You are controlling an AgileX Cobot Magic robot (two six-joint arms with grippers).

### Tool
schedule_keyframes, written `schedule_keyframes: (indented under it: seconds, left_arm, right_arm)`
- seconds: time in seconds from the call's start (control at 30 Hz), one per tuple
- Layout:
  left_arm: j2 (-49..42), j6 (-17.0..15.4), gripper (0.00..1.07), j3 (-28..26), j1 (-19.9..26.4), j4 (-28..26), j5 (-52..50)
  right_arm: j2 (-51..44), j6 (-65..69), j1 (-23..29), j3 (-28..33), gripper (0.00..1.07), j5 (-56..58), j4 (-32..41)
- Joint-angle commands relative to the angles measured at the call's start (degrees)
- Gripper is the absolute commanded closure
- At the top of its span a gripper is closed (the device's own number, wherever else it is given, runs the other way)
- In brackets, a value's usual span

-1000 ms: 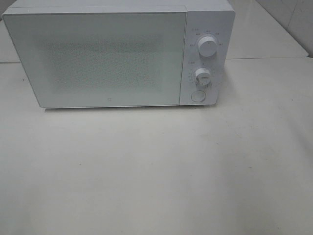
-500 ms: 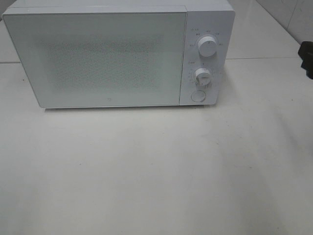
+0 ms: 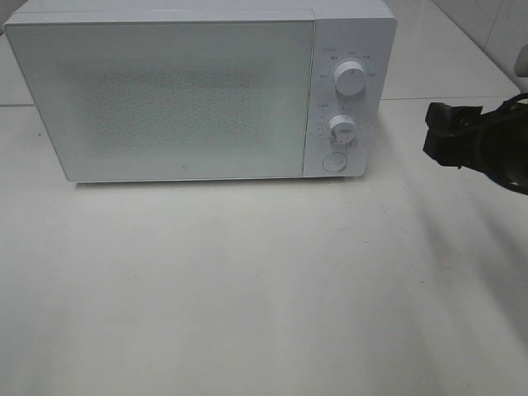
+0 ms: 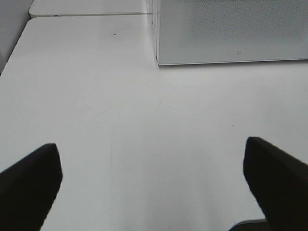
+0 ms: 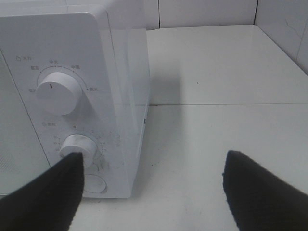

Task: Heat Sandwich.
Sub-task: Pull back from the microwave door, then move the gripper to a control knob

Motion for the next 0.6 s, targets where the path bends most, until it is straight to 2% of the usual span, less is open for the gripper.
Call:
schedule_keyframes:
  seconds: [0.03, 0.1, 0.13, 0.27, 0.3, 0.4, 0.6]
  left_arm:
    - [-1.49, -0.34, 0.10, 0.11, 0.17, 0.17, -0.52]
    - [-1.49, -0.34, 0.10, 0.11, 0.17, 0.17, -0.52]
    - [-1.49, -0.34, 0.10, 0.11, 0.17, 0.17, -0.52]
    - [-1.49, -0.34, 0.10, 0.11, 0.17, 0.17, -0.52]
    - [-1.49, -0.34, 0.10, 0.11, 0.17, 0.17, -0.52]
    - [-1.49, -0.34, 0.10, 0.11, 0.17, 0.17, -0.52]
    - [-1.49, -0.34, 0.10, 0.11, 0.17, 0.17, -0.52]
  right_arm:
    - [2.46, -2.64, 4.01, -0.11, 0.31, -5.04, 5.67]
    - [3.09, -2.81, 5.21, -0.11, 0.31, -5.84, 6.93]
    - [4.58, -3.95, 7.73, -0.11, 0.31, -8.02, 10.08]
    - [6.93, -5.56, 11.23, -0.11, 0.31, -11.40, 13.98]
    - [8.42, -6.30, 13.64, -0.17, 0.31, -13.69, 16.56]
    - [11.00, -7.22, 17.19, -2.35, 0.31, -14.38, 20.86]
    - [15.18, -7.51, 19.54, -6.19, 0.31, -14.27, 23.78]
